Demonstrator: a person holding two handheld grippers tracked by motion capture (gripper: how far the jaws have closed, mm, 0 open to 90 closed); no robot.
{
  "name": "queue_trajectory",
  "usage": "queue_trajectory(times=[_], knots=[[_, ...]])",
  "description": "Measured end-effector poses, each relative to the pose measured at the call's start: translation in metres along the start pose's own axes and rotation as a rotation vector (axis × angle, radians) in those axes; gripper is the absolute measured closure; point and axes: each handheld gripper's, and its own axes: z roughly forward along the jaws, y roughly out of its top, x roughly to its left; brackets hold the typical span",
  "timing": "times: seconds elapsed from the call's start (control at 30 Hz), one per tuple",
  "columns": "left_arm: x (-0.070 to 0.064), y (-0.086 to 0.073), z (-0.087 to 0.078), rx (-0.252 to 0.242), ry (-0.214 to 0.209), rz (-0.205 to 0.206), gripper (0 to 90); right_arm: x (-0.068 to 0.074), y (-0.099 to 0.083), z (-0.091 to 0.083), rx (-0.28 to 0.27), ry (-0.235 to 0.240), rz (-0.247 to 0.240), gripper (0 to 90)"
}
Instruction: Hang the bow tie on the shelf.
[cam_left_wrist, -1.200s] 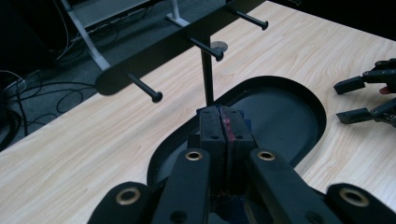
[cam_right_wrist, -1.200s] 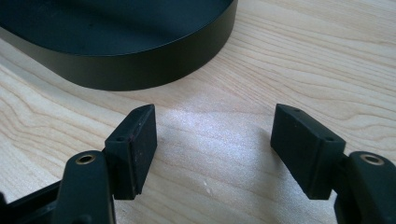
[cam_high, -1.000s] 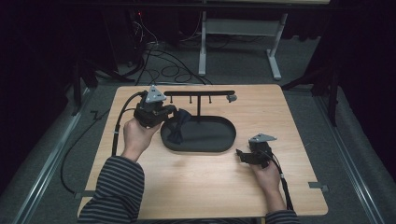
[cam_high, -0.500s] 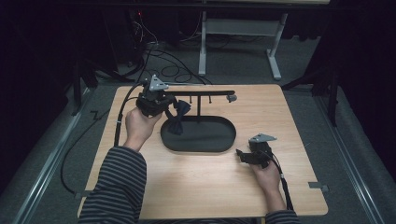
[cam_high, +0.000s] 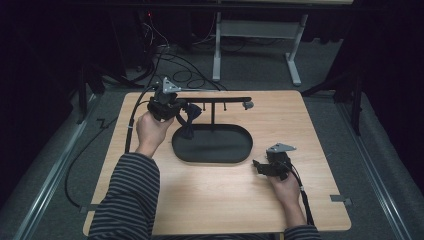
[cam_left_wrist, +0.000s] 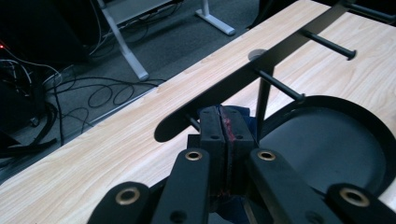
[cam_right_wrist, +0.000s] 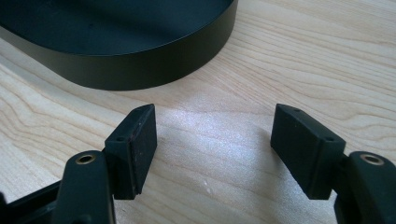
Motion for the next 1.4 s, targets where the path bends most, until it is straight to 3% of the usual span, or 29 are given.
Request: queue_trajectory(times=[0.57,1.13,1.4], knots=[[0.0,-0.001,0.0,-0.015,0.002,-0.004,83.2,0.0,0.0,0.0,0.002,-0.001,0.0,33.0],[0.0,-0.008,-0.017,-0.05,-0.021,-0.04,67.6,0.0,0.0,0.0,0.001,0.0,0.0,33.0],[0.001,-0.012,-0.026,-0.066,-0.03,-0.055,64.6,0.0,0.0,0.0,0.001,0.0,0.0,33.0]])
